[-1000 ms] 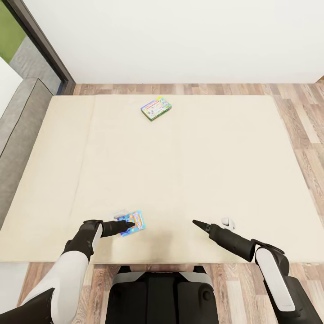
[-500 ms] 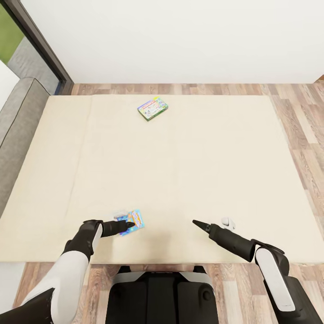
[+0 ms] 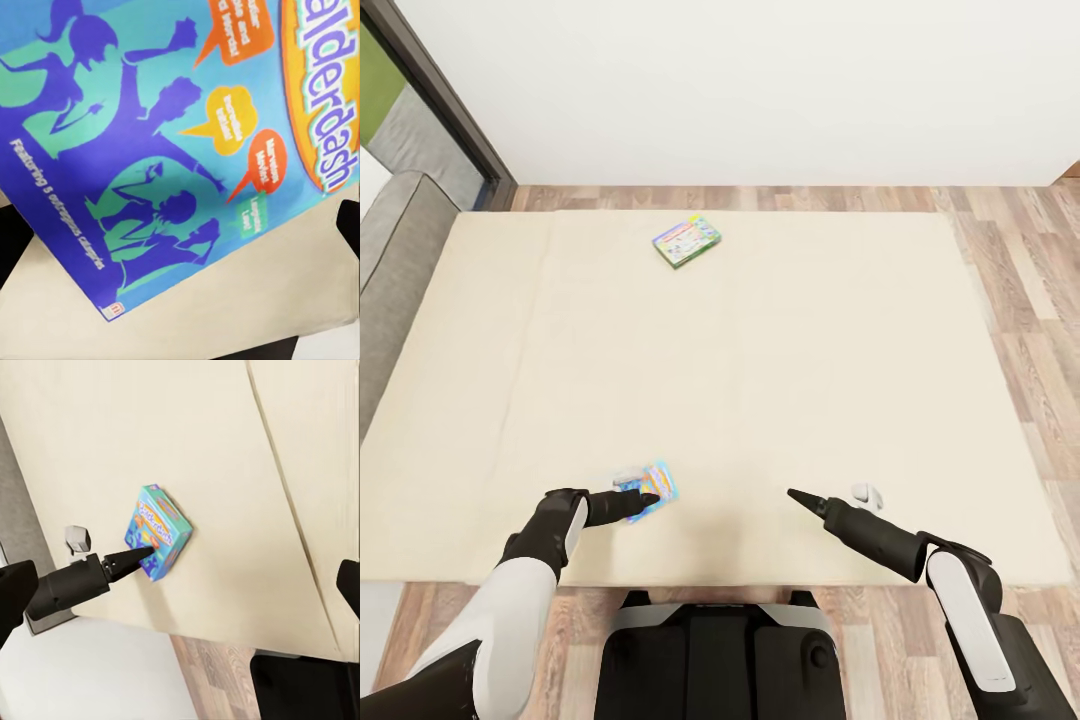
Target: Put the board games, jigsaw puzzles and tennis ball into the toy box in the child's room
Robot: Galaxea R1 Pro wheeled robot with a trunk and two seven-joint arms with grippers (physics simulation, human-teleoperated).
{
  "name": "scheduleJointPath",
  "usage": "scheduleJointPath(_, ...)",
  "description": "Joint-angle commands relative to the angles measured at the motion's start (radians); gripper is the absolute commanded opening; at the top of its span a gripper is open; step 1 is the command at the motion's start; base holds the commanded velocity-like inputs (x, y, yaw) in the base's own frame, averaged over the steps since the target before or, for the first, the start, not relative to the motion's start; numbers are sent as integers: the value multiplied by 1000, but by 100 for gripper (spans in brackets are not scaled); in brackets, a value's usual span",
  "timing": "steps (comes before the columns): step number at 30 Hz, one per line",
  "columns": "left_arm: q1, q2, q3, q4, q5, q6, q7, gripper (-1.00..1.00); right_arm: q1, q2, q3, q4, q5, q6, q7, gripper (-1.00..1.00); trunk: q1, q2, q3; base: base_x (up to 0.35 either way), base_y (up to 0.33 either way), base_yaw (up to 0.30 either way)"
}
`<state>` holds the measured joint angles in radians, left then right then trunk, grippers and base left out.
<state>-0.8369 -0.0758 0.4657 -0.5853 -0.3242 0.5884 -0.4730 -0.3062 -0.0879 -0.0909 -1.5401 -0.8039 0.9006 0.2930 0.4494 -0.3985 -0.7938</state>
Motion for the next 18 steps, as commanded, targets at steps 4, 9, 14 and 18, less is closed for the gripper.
scheduleJointPath(4,-1,-2,8,-2,-10,5,-9,100,-1,0,-1,0,6,4,8,100,1,-2,-1,0,-124,0)
scheduleJointPath(9,-1,-1,8,-2,-10,5,-9,100,-1,0,-1,0,6,4,8,100,1,-2,-1,20,-24,0)
scheduleJointPath(14,-1,-1,8,-3,-10,4,-10,100,-1,0,-1,0,6,4,8,100,1,-2,-1,48,-4,0)
scheduleJointPath(18,-1,-1,8,-4,-10,4,-10,100,-1,0,-1,0,6,4,8,100,1,-2,-1,11,-1,0)
